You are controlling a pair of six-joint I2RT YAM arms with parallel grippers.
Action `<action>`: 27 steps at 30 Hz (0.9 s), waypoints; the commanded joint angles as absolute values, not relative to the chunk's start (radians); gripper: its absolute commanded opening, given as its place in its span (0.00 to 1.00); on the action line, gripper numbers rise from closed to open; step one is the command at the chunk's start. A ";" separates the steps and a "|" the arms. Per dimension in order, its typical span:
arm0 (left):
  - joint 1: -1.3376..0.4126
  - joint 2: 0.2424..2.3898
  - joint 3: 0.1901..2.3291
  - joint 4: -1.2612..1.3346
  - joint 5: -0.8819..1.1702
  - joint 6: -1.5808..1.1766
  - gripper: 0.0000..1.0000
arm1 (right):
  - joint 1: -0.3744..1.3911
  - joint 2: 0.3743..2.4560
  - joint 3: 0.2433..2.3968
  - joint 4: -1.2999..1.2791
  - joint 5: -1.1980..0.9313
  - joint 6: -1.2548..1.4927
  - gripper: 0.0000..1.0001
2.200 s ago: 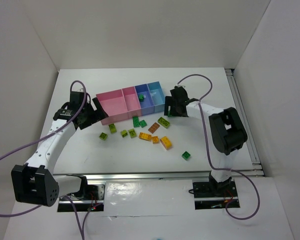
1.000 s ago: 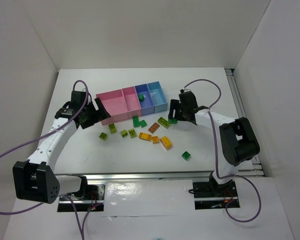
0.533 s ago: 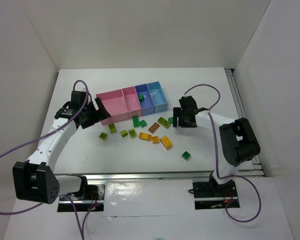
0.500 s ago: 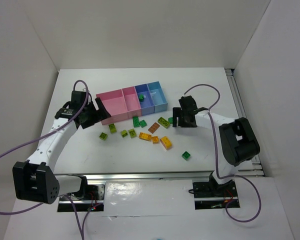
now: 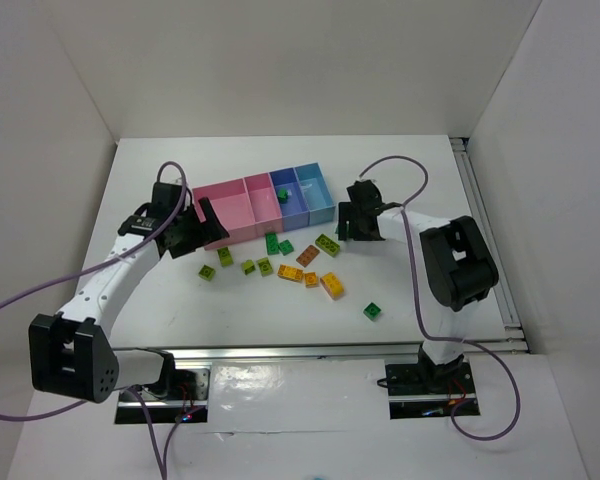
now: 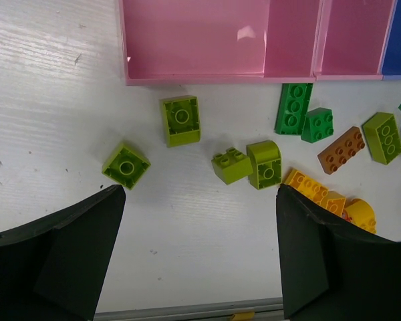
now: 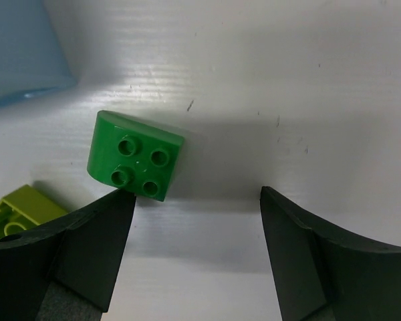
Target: Sort the legos into containers by color
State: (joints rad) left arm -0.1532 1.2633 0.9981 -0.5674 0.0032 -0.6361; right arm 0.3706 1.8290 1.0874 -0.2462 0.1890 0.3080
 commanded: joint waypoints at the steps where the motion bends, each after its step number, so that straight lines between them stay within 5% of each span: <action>1: -0.163 1.272 0.999 -0.548 0.000 -0.652 0.94 | 0.377 1.862 1.115 -0.183 0.212 0.285 0.83; 14: -0.172 1.299 1.008 -0.548 0.000 -0.652 0.94 | 0.387 1.944 1.181 -0.034 0.120 0.095 0.89; 27: -0.190 1.308 1.008 -0.548 0.000 -0.661 0.94 | 0.426 1.809 1.089 -0.070 0.167 0.153 0.34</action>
State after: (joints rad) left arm -0.1825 1.3071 0.9981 -0.5606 0.0006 -0.6380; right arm 0.4099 1.8919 1.1019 -0.0307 0.1272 0.1223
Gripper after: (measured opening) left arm 0.942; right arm 0.407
